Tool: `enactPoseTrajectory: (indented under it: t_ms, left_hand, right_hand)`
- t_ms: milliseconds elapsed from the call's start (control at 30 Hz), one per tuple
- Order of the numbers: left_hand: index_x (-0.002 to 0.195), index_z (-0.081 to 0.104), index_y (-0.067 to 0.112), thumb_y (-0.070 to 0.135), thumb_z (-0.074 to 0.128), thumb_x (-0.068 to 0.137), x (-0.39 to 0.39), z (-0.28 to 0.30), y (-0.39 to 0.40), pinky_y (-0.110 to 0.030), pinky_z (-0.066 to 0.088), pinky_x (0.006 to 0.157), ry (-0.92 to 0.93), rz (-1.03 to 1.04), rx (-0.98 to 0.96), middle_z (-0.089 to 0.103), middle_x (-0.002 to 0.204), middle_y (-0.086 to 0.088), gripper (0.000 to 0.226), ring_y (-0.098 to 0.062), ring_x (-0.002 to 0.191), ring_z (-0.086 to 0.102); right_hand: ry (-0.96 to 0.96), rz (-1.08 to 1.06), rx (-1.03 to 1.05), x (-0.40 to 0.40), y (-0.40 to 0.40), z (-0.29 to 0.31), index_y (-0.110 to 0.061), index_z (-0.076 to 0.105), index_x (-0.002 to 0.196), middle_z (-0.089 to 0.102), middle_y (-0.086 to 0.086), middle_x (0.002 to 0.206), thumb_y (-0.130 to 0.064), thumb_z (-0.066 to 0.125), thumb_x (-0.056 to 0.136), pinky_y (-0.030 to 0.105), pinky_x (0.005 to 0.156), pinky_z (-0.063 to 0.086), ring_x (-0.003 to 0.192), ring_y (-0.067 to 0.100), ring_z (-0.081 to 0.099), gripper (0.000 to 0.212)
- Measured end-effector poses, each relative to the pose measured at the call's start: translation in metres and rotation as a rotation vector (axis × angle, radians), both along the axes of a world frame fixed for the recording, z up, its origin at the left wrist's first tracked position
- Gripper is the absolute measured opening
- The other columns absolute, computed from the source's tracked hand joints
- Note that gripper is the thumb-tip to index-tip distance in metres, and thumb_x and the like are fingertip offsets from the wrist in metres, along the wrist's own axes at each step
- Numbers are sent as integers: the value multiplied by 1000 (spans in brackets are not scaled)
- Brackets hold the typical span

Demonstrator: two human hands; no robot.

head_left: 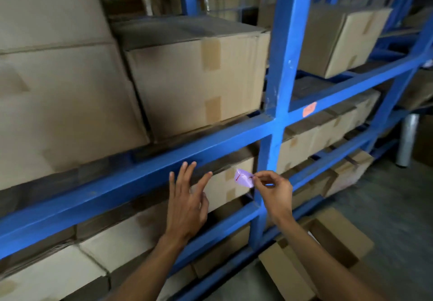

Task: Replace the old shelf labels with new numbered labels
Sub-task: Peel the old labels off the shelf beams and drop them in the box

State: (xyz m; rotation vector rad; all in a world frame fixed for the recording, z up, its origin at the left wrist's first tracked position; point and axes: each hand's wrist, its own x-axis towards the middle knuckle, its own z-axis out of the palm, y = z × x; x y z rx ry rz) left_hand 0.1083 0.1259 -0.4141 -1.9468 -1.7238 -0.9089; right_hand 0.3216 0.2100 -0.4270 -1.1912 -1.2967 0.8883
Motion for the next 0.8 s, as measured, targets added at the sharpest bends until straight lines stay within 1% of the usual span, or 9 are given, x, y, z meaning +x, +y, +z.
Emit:
enactPoseTrajectory:
  t_ms: [133, 200, 267, 433, 500, 600, 667, 733, 800]
  left_hand:
    - [137, 53, 20, 5, 61, 78, 63, -26, 45, -53, 23, 121, -100, -232, -283, 37, 156, -17, 62, -34, 149, 26]
    - [134, 56, 17, 4, 59, 80, 93, -44, 72, -47, 36, 116, -179, -315, -413, 42, 151, -14, 56, -31, 142, 39]
    - [130, 59, 17, 7, 58, 79, 122, -64, 97, -41, 43, 110, -174, -368, -527, 49, 143, -12, 52, -30, 132, 51]
    - [132, 59, 18, 11, 61, 84, 194, -121, 165, -33, 37, 110, -78, -448, -749, 50, 142, -13, 49, -29, 132, 52]
    - [128, 62, 18, 10, 64, 85, 212, -139, 189, -32, 39, 108, -80, -469, -817, 52, 140, -11, 43, -28, 129, 54]
    - [126, 62, 21, 14, 61, 89, 240, -175, 231, -28, 42, 98, -22, -521, -888, 48, 142, -6, 37, -23, 128, 54]
    - [127, 62, 21, 17, 60, 91, 256, -199, 258, -28, 41, 101, 22, -525, -922, 45, 145, -6, 36, -23, 131, 52]
    - [125, 64, 19, 16, 62, 90, 269, -221, 282, -32, 39, 106, 58, -508, -932, 45, 146, -10, 35, -27, 131, 52]
    - [123, 65, 15, 12, 64, 87, 280, -242, 305, -39, 38, 110, 104, -479, -934, 43, 150, -16, 36, -33, 139, 44]
  right_hand:
    - [-51, -105, -108, 68, 27, -31, -29, 71, 69, 73, -9, 66, -3, 76, 77, 15, 65, 52, 64, 4, 66, 28]
    - [-72, -158, -190, 102, 41, -50, -31, 70, 66, 73, -10, 65, -4, 77, 77, 17, 67, 53, 65, 4, 67, 30]
    - [-104, -225, -274, 135, 52, -74, -33, 69, 63, 73, -7, 66, -8, 78, 76, 23, 71, 54, 67, 8, 68, 29]
    - [-181, -343, -520, 217, 69, -142, -31, 74, 67, 75, -10, 73, -18, 74, 76, 22, 74, 51, 76, 5, 70, 17]
    - [-216, -347, -582, 239, 72, -162, -28, 76, 69, 76, -8, 74, -16, 72, 77, 20, 71, 48, 76, 5, 69, 15]
    - [-258, -375, -657, 274, 85, -195, -33, 72, 61, 73, -13, 65, -15, 72, 76, 12, 63, 44, 72, 2, 67, 24]
    - [-288, -375, -720, 293, 97, -222, -30, 75, 66, 75, -9, 71, -15, 69, 77, 9, 59, 42, 75, 8, 69, 20]
    - [-329, -354, -780, 307, 110, -246, -22, 78, 77, 77, 3, 82, -15, 65, 81, 21, 66, 46, 82, 18, 71, 16]
    - [-364, -321, -826, 318, 122, -272, -20, 77, 78, 75, 10, 84, -16, 62, 82, 30, 71, 51, 86, 26, 70, 16]
